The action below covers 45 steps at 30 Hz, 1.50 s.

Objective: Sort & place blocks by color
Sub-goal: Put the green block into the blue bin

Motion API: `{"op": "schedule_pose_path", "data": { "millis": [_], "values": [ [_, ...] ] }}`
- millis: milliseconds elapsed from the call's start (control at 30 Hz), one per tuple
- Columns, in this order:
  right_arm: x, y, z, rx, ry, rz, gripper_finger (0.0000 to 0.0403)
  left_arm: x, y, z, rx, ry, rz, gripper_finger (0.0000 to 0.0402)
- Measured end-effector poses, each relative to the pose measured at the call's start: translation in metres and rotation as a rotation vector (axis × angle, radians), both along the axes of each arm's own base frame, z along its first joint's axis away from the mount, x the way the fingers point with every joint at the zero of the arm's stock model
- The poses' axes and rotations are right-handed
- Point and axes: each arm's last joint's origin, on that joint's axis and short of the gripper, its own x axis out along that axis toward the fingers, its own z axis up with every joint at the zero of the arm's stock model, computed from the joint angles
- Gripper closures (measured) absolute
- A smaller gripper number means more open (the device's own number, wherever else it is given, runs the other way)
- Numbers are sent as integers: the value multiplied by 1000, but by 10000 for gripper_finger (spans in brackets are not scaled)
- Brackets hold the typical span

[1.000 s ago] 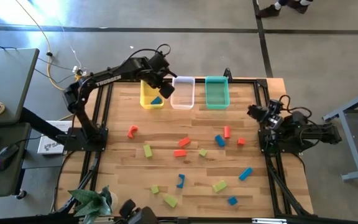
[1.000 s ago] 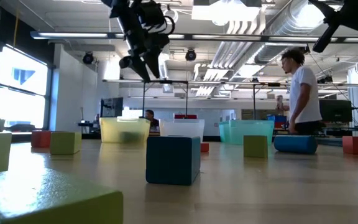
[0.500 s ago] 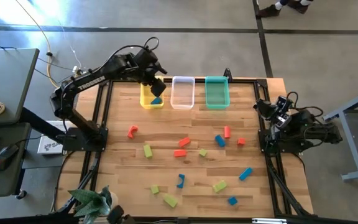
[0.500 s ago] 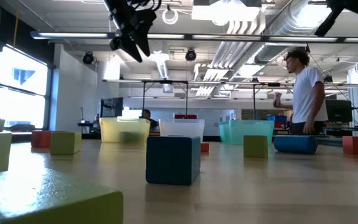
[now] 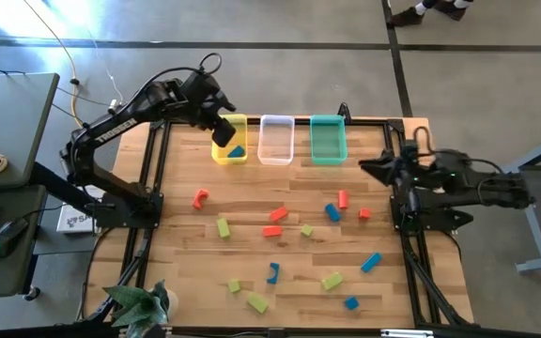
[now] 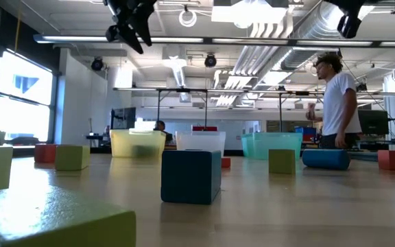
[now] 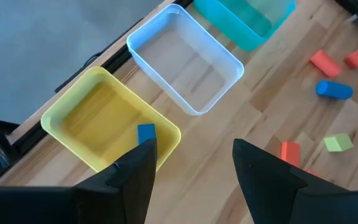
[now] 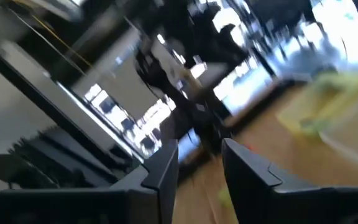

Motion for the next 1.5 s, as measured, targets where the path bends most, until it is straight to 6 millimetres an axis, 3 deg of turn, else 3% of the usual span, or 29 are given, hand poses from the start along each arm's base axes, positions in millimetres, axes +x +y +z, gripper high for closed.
{"op": "schedule_pose_path", "data": {
  "millis": [167, 300, 500, 867, 1133, 1500],
  "values": [
    [20, 2, 1, 48, 180, 76, 264, 1, 1, -1, -13, -8, 21, 200],
    [40, 4, 5, -9, 259, 147, 251, 5, 2, -4, -26, -1, 23, 200],
    [67, 7, -4, -21, 381, 237, 247, 8, 4, -8, -47, 2, 46, 200],
    [112, 32, -39, 54, 618, 356, 247, 8, 5, -9, -49, 1, 97, 200],
    [135, 48, -72, 153, 791, 342, 247, 8, 5, -9, -49, 1, 97, 200],
    [165, 67, -91, 262, 728, 390, 247, 8, 6, -9, -46, 3, 92, 200]
  ]
}}
